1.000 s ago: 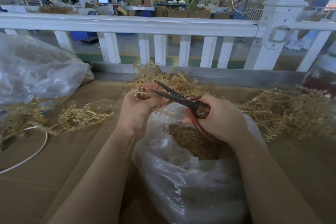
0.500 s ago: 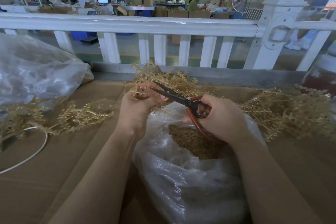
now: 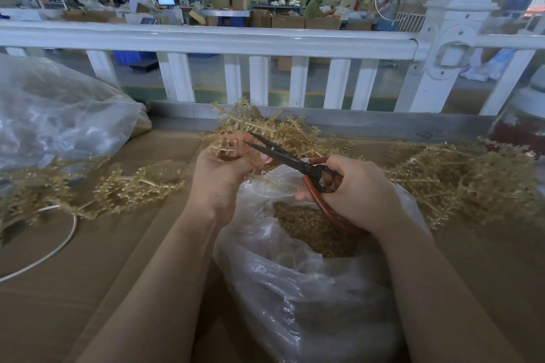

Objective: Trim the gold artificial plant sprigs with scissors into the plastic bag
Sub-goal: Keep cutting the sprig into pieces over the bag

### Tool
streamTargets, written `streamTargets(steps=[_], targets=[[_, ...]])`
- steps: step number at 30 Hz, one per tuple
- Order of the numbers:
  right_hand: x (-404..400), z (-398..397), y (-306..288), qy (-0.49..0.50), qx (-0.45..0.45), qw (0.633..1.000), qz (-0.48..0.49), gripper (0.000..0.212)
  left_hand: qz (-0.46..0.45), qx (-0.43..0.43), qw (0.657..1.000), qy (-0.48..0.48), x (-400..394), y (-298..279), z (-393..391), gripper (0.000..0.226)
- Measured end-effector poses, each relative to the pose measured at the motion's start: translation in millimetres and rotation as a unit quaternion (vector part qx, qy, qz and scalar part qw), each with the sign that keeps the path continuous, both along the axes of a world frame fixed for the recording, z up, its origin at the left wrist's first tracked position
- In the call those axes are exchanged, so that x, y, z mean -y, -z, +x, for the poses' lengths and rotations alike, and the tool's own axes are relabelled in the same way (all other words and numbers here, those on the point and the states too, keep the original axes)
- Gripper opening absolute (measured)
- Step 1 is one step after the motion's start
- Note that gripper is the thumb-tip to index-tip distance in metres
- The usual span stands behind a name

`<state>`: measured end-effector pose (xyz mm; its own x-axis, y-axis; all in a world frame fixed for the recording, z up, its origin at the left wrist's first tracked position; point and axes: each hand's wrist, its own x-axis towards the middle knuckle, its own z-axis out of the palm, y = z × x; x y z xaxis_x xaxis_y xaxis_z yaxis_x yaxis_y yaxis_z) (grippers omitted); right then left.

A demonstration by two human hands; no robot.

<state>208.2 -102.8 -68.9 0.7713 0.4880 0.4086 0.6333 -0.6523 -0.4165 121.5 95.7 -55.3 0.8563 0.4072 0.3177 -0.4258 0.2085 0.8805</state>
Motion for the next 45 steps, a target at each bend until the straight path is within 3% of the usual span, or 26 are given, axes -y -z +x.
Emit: streamTargets(steps=[8,18,27,31,37,45], targets=[[0.1,2.3,2.3,0.003,-0.001,1.0,0.002,0.08,0.008,-0.018,0.999,-0.029,-1.6,2.3,2.2,0.023],[0.4,-0.3,0.8,0.024,0.074,0.996,-0.053,0.062,0.07,-0.019,0.997,-0.023,-4.9,1.5,1.8,0.025],[0.1,-4.0,-0.9,0.022,0.103,0.994,-0.031,0.064,0.098,-0.067,0.991,-0.059,-3.8,2.2,1.7,0.037],[0.6,-1.2,1.9,0.021,0.097,0.995,-0.032,0.081,0.087,-0.053,0.995,-0.023,-3.1,-0.2,-1.5,0.023],[1.1,1.8,3.7,0.017,0.07,0.997,-0.025,0.077,0.035,-0.052,0.998,0.027,-1.7,-1.1,-3.6,0.011],[2.1,3.0,4.4,0.016,0.054,0.998,-0.016,0.076,-0.014,-0.066,0.997,0.046,-3.1,-4.1,-4.5,0.012]])
